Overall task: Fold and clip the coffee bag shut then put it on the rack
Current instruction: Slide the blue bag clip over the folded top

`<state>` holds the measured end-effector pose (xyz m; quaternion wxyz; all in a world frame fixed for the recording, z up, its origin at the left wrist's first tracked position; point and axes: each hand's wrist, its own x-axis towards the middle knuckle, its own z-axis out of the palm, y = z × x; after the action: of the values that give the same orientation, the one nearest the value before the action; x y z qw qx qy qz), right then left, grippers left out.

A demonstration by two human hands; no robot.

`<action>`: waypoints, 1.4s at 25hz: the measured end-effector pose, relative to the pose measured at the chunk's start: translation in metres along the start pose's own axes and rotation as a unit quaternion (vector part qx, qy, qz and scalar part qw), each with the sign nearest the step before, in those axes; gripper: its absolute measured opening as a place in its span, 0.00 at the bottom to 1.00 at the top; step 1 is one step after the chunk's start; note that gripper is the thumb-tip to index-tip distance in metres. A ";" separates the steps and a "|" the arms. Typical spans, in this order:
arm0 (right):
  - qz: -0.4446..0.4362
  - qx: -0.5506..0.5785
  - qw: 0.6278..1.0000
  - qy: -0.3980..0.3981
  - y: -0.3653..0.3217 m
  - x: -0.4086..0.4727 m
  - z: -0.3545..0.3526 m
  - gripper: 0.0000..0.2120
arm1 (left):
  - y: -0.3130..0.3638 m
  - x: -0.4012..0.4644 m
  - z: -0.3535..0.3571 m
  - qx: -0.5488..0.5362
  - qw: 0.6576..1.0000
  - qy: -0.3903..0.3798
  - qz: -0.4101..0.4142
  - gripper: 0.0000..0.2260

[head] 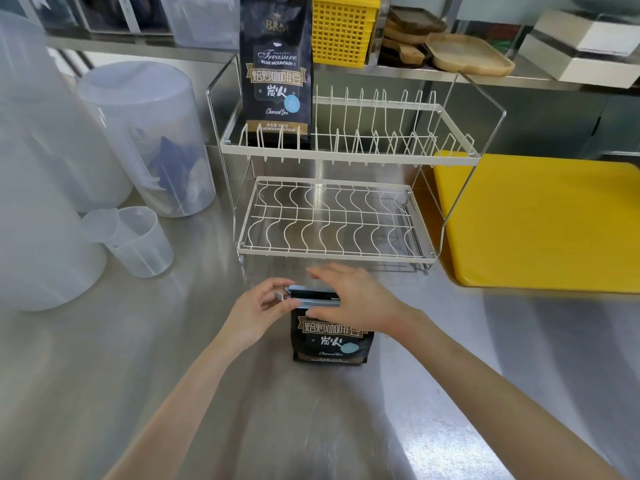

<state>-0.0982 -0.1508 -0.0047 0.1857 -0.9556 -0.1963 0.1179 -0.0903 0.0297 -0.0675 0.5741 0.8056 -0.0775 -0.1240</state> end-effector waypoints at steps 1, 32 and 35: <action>0.007 -0.002 1.000 -0.015 -0.003 0.005 0.004 0.27 | 0.001 0.000 0.000 0.002 1.000 0.005 0.003 0.10; -0.007 0.045 0.997 0.054 0.003 0.006 0.018 0.11 | 0.009 0.009 -0.025 0.336 0.918 -0.063 0.201 0.28; -0.001 0.020 0.998 0.062 0.014 -0.002 0.016 0.20 | 0.010 0.005 -0.020 0.275 0.945 -0.049 0.169 0.28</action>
<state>-0.0998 -0.1584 -0.0241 0.2171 -0.9568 -0.1833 0.0623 -0.0797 0.0435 -0.0523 0.3381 0.9003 -0.2714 -0.0385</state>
